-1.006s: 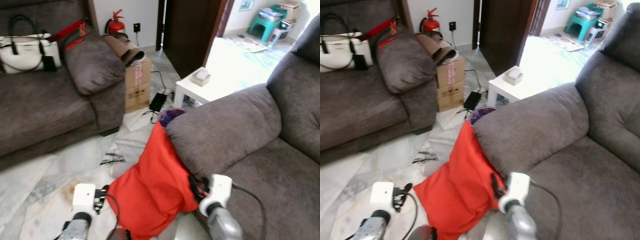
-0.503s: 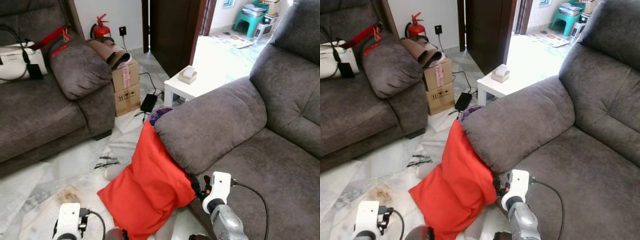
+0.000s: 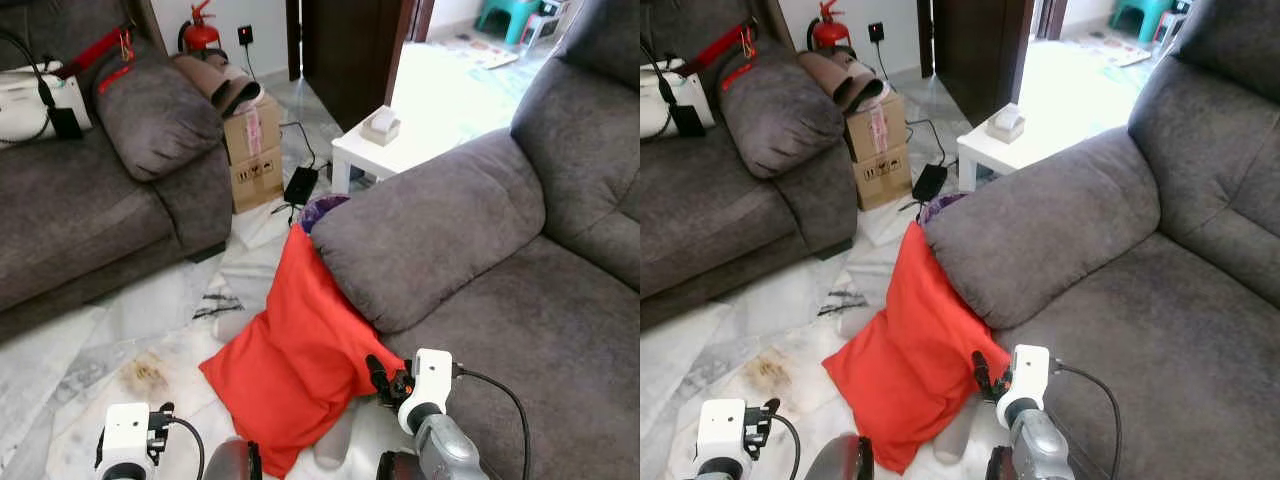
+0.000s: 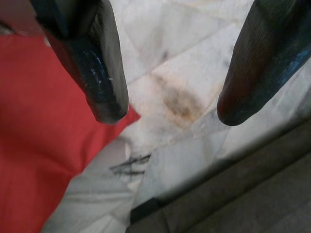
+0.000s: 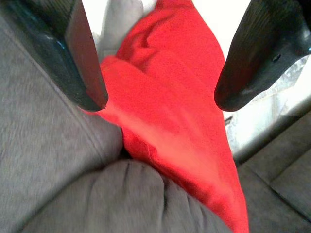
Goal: Move the pillow to the sofa from floor
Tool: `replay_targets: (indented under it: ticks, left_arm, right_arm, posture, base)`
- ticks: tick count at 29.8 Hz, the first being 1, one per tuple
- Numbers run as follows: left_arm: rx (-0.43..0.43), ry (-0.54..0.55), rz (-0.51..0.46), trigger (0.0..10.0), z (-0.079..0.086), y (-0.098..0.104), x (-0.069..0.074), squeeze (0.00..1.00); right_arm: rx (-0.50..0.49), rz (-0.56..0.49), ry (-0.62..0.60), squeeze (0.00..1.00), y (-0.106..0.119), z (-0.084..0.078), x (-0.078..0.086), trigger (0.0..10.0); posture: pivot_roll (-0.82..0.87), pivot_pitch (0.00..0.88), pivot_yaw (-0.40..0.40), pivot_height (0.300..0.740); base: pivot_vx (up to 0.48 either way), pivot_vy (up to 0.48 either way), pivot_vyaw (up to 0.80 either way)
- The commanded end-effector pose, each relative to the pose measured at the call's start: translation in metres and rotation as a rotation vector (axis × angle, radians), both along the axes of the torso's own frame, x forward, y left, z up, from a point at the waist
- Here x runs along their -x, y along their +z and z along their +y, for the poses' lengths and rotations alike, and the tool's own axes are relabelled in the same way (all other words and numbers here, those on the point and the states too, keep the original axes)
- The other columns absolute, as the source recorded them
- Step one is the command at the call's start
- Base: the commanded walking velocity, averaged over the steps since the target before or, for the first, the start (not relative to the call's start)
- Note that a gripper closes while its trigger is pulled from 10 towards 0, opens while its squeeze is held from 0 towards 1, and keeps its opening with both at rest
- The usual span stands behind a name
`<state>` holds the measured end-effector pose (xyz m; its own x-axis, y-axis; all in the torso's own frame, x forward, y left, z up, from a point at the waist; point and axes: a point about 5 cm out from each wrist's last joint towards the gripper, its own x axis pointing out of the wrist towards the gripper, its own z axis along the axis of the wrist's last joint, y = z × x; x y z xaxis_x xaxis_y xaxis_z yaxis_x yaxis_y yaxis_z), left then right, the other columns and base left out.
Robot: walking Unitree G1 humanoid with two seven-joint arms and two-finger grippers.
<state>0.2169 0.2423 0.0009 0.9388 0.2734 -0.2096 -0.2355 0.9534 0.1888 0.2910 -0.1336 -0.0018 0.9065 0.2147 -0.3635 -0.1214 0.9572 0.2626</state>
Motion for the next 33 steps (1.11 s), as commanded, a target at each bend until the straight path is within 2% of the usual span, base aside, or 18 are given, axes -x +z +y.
replay_targets:
  ticks: [1, 6, 9, 12, 13, 15, 21, 24, 29, 33]
  left_arm:
    - [0.018, -0.003, -0.007, 10.0, 0.0, 0.003, 0.003, 0.0]
    - [-0.009, -0.068, -0.144, 10.0, -0.009, 0.042, -0.013, 0.0]
    - [-0.017, -0.072, -0.234, 10.0, -0.01, 0.067, -0.024, 0.0]
    - [-0.016, -0.07, -0.285, 10.0, -0.011, 0.084, -0.031, 0.0]
    - [-0.013, -0.082, -0.323, 10.0, -0.013, 0.097, -0.038, 0.0]
    - [-0.009, -0.092, -0.332, 10.0, -0.016, 0.104, -0.041, 0.0]
    - [0.01, -0.107, -0.306, 10.0, -0.023, 0.1, -0.046, 0.0]
    - [0.021, -0.108, -0.276, 10.0, -0.026, 0.092, -0.045, 0.0]
    - [0.028, -0.1, -0.252, 10.0, -0.024, 0.088, -0.043, 0.0]
    - [0.027, -0.097, -0.244, 10.0, -0.023, 0.085, -0.042, 0.0]
  right_arm:
    - [0.009, 0.007, 0.009, 0.0, -0.002, 0.002, 0.002, 10.0]
    - [0.05, -0.048, 0.07, 0.0, 0.011, 0.01, -0.01, 10.0]
    - [0.025, -0.082, 0.063, 0.0, 0.021, 0.015, -0.019, 10.0]
    - [0.016, -0.105, 0.07, 0.0, 0.026, 0.018, -0.024, 10.0]
    - [0.015, -0.124, 0.072, 0.0, 0.032, 0.021, -0.028, 10.0]
    - [0.005, -0.136, 0.061, 0.0, 0.036, 0.021, -0.031, 10.0]
    - [-0.037, -0.149, 0.015, 0.0, 0.039, 0.018, -0.033, 10.0]
    - [-0.03, -0.156, -0.004, 0.0, 0.033, 0.01, -0.027, 10.0]
    - [-0.045, -0.194, -0.013, 0.0, 0.032, 0.005, -0.022, 10.0]
    - [-0.071, -0.239, -0.083, 0.0, 0.036, -0.005, -0.022, 10.0]
  posture:
    - [0.2, 0.289, 0.029, 0.624]
    - [0.22, 0.33, 0.034, 0.624]
    - [0.22, 0.339, 0.035, 0.624]
    - [0.22, 0.347, 0.037, 0.624]
    - [0.22, 0.347, 0.034, 0.624]
    - [0.22, 0.345, 0.034, 0.624]
    - [0.2, 0.305, 0.024, 0.624]
    - [0.19, 0.282, 0.018, 0.624]
    - [0.17, 0.231, 0.009, 0.624]
    - [0.14, 0.196, 0.009, 0.624]
  base:
    - [0.0, 0.0, 0.0]
    - [0.0, 0.0, 0.0]
    - [0.0, 0.0, 0.0]
    - [0.0, 0.0, 0.0]
    - [0.0, 0.0, 0.0]
    - [0.0, 0.0, 0.0]
    - [0.0, 0.0, 0.0]
    - [0.0, 0.0, 0.0]
    - [0.0, 0.0, 0.0]
    - [0.0, 0.0, 0.0]
